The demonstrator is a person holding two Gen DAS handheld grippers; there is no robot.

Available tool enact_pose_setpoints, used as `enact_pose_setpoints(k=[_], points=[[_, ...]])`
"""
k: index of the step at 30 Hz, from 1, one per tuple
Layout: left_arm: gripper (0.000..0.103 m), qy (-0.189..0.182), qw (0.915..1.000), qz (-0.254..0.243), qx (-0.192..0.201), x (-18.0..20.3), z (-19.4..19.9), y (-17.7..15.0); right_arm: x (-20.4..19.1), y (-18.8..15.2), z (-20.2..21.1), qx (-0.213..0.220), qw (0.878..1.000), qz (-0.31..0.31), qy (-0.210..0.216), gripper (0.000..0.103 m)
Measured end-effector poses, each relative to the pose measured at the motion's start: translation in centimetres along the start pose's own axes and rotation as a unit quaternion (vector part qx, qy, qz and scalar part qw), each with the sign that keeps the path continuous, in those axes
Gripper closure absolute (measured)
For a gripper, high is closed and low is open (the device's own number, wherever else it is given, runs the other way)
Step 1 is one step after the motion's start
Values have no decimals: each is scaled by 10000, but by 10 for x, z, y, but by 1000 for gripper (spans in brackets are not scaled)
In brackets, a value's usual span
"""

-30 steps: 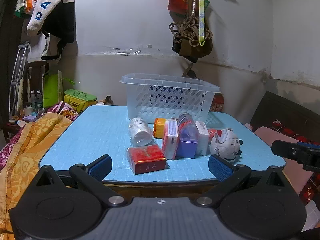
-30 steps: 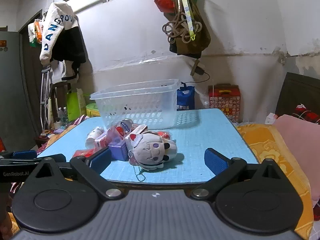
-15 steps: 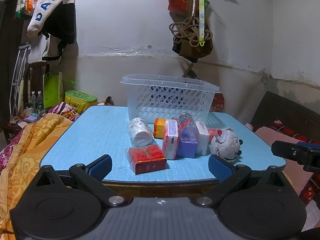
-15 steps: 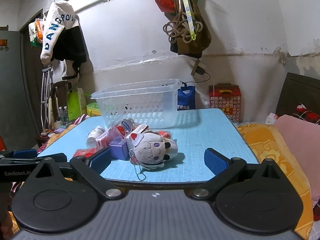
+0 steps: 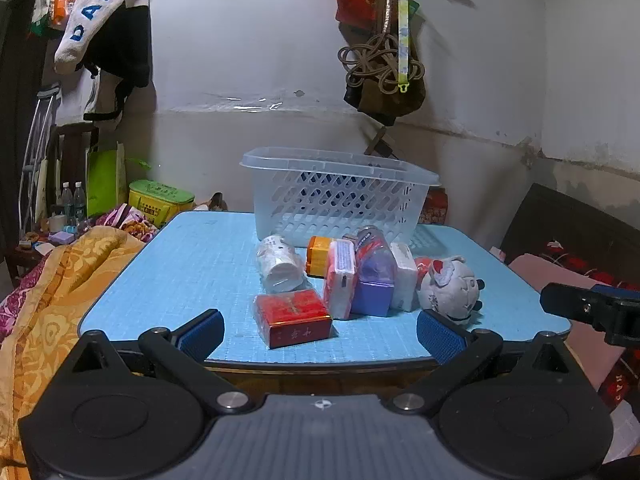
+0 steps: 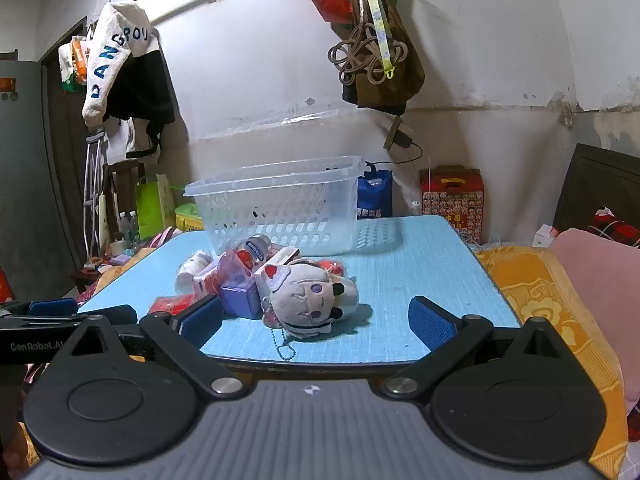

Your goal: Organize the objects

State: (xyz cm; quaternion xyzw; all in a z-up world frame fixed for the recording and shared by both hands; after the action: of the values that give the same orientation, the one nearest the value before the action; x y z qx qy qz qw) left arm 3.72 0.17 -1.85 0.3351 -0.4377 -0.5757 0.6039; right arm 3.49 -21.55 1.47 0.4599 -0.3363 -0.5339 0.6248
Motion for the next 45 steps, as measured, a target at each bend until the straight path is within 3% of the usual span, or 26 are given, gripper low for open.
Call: enact_pose_setpoints(k=[45], points=[[0, -95, 9999, 33, -110, 0, -1, -4, -3, 1, -3, -128, 9999, 17, -41, 0]])
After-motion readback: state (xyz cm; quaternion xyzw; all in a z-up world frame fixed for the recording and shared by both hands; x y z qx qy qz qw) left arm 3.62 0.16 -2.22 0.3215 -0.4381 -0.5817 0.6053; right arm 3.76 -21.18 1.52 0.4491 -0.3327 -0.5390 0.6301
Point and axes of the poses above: each gripper's, at about its wrist camera, not at the fingertips, and z roughly against the way its jaws point, x to its right, y to its top, the point moved 4 cm from there along -z, roughly the way its jaws point, and after that the axes turned 2 degrees about z, right-handed, at the moved point
